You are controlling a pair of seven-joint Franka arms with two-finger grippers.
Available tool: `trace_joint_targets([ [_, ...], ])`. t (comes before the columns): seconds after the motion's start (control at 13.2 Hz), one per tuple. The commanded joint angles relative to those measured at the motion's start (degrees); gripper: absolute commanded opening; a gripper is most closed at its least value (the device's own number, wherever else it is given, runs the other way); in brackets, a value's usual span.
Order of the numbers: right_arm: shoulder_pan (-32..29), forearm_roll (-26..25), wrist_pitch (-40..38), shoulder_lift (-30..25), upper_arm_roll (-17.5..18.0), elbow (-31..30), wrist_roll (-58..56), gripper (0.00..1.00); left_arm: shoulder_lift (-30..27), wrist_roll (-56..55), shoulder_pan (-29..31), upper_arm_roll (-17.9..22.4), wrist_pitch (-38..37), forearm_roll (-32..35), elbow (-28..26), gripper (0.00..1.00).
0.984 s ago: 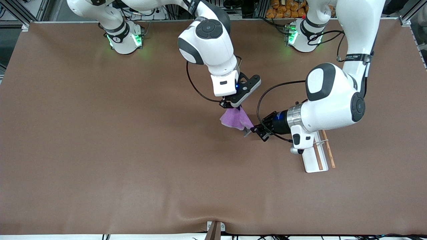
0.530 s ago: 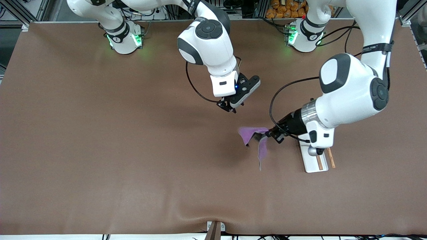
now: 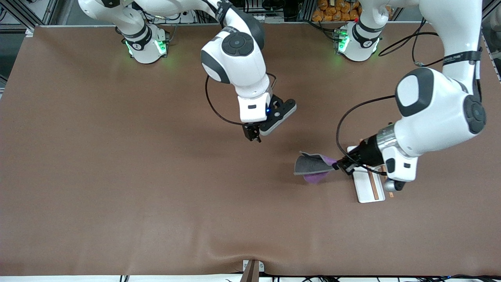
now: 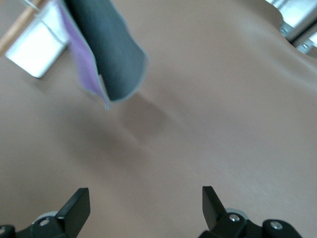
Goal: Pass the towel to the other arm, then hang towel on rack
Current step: 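Open the right gripper and withdraw while the left gripper lowers towel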
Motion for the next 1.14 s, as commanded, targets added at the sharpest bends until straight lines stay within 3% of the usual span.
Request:
trace_joint_targets([
  [0.0, -5.37, -1.17, -4.31, -1.63, 0.82, 0.14, 0.9, 1.0, 0.11, 4.57, 2.19, -0.37, -2.86, 1.26, 0.11, 0.0],
  [0.3, -14.51, -3.27, -9.5, -3.74, -0.58, 0.23, 0.55, 1.0, 0.11, 8.01, 3.69, -0.45, -9.8, 10.56, -0.15, 0.0],
  [0.45, -18.21, -3.19, -9.77, -4.61, -0.68, 0.14, 0.89, 1.0, -0.24, 8.1, 4.13, -0.37, -12.27, 10.66, -0.06, 0.0],
  [0.68, -23.31, -2.93, -20.8, -6.63, -0.77, 0.14, 1.07, 1.0, -0.59, 10.02, 6.06, -0.37, -14.82, 10.75, 0.02, 0.0],
  [1.06, -29.29, -2.57, -31.47, -13.49, -0.85, 0.05, 0.46, 1.0, -0.51, 15.66, 9.4, -0.37, -16.41, 10.75, 0.02, 0.0],
])
